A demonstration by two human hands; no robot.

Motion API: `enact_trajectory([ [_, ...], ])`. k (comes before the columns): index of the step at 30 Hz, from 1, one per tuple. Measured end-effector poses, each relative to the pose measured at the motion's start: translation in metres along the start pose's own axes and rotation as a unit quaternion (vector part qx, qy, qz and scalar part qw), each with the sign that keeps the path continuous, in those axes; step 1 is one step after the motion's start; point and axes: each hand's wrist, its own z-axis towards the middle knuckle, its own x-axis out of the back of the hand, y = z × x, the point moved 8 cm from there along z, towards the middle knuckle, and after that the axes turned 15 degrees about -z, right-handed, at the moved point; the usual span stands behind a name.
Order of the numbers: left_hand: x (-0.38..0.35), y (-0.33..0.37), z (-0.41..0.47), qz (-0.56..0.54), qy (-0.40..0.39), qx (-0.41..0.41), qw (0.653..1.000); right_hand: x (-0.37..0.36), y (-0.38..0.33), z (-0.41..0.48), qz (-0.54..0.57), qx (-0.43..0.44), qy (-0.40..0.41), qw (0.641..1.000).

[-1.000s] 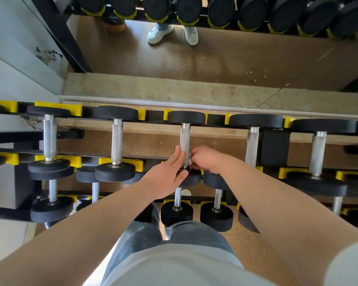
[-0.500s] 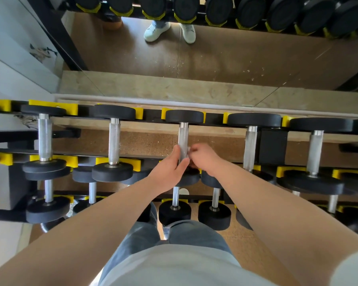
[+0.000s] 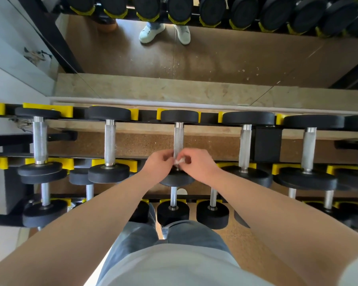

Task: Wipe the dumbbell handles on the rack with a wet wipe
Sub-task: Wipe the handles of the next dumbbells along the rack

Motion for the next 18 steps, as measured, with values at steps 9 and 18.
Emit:
enact_trajectory([
  [9, 0.003, -0.011, 0.006, -0.078, 0.022, 0.039, 0.996, 0.052, 0.006, 0.029, 0.067, -0.071, 0.172, 0.98],
  [18, 0.009, -0.013, 0.019, -0.253, 0.041, 0.082, 0.963, 0.009, -0.018, 0.01, -0.135, 0.107, 0.021, 0.985],
])
